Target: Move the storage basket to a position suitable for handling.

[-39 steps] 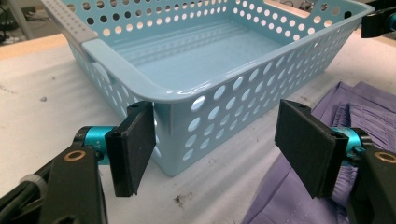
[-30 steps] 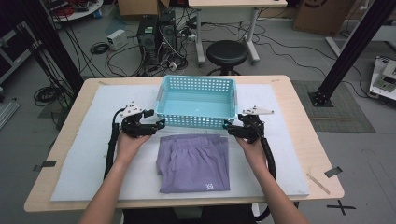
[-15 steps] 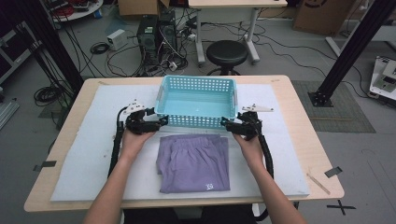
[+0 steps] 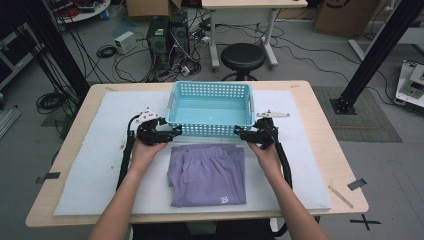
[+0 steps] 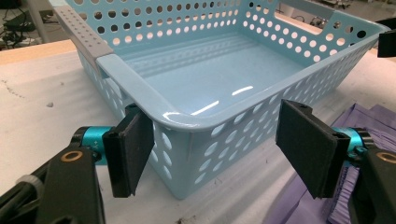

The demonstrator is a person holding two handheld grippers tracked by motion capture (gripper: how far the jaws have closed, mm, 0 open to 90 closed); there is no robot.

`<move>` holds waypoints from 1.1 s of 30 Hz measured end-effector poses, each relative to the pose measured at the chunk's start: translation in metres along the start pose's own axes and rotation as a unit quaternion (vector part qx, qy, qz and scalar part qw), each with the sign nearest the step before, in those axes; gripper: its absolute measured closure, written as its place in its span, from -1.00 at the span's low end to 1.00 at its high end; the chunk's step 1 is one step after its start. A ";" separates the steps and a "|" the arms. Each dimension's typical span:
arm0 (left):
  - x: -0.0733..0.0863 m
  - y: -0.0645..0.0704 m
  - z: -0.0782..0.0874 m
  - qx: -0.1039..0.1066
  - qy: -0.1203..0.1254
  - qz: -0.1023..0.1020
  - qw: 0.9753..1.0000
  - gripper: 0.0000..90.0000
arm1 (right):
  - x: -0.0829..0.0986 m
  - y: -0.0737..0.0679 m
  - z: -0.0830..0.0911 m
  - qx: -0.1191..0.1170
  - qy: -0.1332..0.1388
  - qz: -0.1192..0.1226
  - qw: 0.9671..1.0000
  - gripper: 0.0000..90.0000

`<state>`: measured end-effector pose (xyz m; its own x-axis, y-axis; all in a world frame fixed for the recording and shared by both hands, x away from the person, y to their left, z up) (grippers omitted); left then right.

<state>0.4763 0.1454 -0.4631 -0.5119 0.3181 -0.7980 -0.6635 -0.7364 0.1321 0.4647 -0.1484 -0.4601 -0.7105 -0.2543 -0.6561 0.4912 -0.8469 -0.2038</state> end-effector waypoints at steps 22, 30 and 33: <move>0.016 0.012 0.020 -0.015 -0.012 -0.007 1.000 -0.28 | 0.007 -0.011 0.004 -0.007 -0.010 0.016 1.000 -0.49; 0.016 0.012 0.020 -0.018 -0.010 -0.010 1.000 -0.28 | 0.007 -0.012 0.003 -0.008 -0.007 0.017 1.000 -0.49; 0.016 0.012 0.021 -0.022 -0.012 -0.010 1.000 -0.28 | 0.006 -0.011 0.002 -0.009 -0.006 0.018 1.000 -0.49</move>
<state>0.4489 0.1541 -0.4623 -0.5110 0.3469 -0.7865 -0.6499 -0.7548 0.0893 0.4537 -0.1415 -0.4600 -0.6985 -0.2899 -0.6543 0.5253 -0.8285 -0.1938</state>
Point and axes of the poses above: each handheld gripper's, and its own axes: z roughly backward along the jaws, x roughly out of its underside, y roughly to its right, the point moved 8 cm from there along -z, roughly forward along the jaws, and after that the axes turned 15 degrees about -y, right-handed, at the moved point
